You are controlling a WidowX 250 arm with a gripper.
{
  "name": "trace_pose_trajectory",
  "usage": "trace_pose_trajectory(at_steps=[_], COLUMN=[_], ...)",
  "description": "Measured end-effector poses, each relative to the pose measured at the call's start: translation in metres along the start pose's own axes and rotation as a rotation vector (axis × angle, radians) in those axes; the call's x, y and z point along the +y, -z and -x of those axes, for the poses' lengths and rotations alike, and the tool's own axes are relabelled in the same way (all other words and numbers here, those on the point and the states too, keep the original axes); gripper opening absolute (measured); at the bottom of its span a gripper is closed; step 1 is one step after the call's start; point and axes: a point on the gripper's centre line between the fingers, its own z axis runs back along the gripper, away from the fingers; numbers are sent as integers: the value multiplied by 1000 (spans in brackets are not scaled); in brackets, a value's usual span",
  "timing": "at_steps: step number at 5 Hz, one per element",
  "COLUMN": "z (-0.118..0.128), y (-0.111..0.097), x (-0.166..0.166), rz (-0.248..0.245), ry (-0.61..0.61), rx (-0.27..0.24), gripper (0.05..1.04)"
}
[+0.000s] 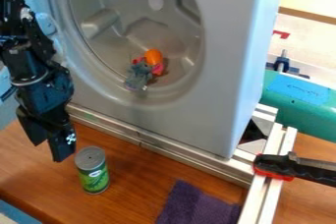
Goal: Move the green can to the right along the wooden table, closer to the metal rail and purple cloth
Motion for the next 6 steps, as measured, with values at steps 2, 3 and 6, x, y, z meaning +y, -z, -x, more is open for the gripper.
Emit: trace_pose_trajectory(at_steps=[2,3,6], z=[1,4,-16], y=[29,47,93], x=[0,9,1], rz=[2,-62,-167], ry=[73,85,221], rx=[-10,19,162], gripper=[1001,1001,1001])
